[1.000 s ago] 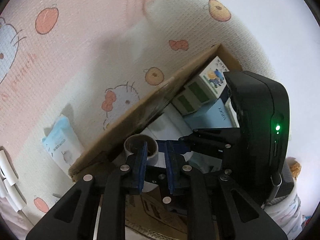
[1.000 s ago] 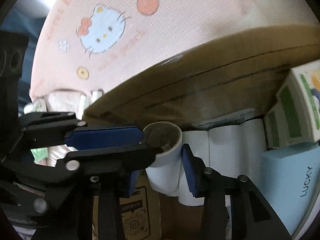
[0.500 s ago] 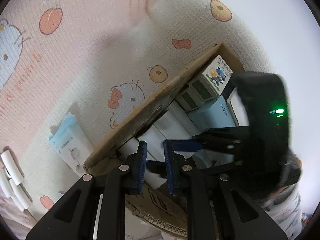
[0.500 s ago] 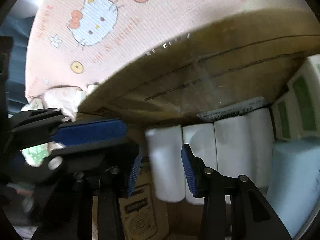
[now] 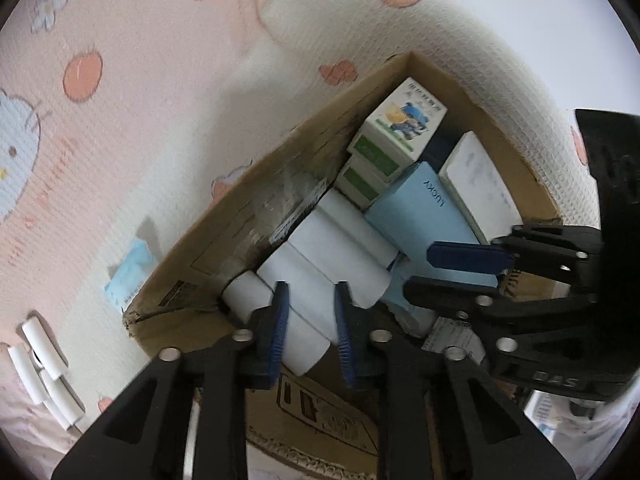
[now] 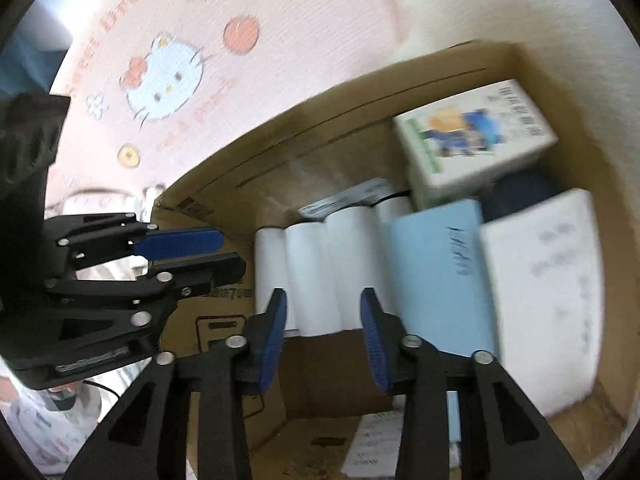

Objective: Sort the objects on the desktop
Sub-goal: 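Open both grippers to release the tube among the paper rolls, then withdraw both open grippers from the box toward the tube cluster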

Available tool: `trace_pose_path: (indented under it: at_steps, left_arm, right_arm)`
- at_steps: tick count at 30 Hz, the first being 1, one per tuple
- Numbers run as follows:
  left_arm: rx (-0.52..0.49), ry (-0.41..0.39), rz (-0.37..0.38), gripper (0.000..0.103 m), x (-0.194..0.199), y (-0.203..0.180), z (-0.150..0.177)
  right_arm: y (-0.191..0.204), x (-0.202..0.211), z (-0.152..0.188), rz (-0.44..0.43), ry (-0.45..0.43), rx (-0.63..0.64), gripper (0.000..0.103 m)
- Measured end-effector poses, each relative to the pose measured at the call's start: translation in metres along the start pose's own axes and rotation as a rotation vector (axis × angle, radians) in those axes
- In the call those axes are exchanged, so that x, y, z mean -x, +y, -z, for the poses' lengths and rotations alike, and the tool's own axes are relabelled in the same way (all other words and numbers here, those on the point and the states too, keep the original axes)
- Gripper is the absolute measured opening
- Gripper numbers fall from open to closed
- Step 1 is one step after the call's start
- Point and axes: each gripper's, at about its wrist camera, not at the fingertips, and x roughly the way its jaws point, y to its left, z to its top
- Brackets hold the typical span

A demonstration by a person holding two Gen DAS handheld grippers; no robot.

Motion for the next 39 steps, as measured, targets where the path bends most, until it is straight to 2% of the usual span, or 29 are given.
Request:
trace_pose_path:
  at_steps: [1, 4, 5, 9, 11, 15, 20, 26, 29, 33, 35, 39]
  left_arm:
    - [-0.007, -0.019, 0.007, 0.01, 0.001, -0.002, 0.003]
    - [-0.014, -0.052, 0.056, 0.004, 0.002, -0.004, 0.013]
    - [-0.022, -0.063, 0.062, 0.004, 0.003, -0.005, 0.016]
    - [-0.088, -0.164, 0.063, 0.004, 0.017, -0.009, 0.037]
    - [-0.117, -0.239, 0.07, 0.004, 0.03, -0.009, 0.052]
    - [-0.175, -0.38, 0.091, 0.004, 0.056, -0.005, 0.08]
    - [-0.217, -0.457, 0.06, 0.004, 0.07, 0.0, 0.115]
    - [-0.215, -0.511, 0.035, 0.004, 0.072, 0.013, 0.163]
    - [-0.189, -0.536, 0.029, 0.004, 0.07, 0.021, 0.186]
    - [-0.147, -0.537, -0.019, 0.004, 0.061, 0.035, 0.207]
    - [-0.093, -0.512, -0.04, 0.004, 0.054, 0.048, 0.214]
    - [0.036, -0.488, -0.045, 0.004, 0.047, 0.076, 0.226]
  right_arm:
    - [0.004, 0.002, 0.0, 0.0, -0.016, -0.002, 0.03]
    - [0.003, 0.012, 0.013, -0.005, -0.057, 0.005, 0.029]
    - [-0.014, 0.02, 0.022, -0.001, -0.062, 0.006, 0.029]
    - [-0.004, 0.017, 0.033, 0.044, -0.08, 0.017, 0.029]
    - [-0.007, 0.031, 0.041, 0.062, -0.09, 0.037, 0.029]
    - [0.006, 0.046, 0.061, 0.068, -0.18, 0.069, 0.029]
    - [0.02, 0.054, 0.085, 0.092, -0.258, 0.083, 0.029]
    - [0.028, 0.056, 0.114, 0.159, -0.3, 0.059, 0.029]
    - [0.04, 0.065, 0.133, 0.177, -0.362, 0.097, 0.029]
    - [0.066, 0.071, 0.156, 0.222, -0.431, 0.195, 0.029]
    - [0.074, 0.07, 0.161, 0.205, -0.424, 0.22, 0.029]
    - [0.104, 0.064, 0.167, 0.229, -0.455, 0.331, 0.029]
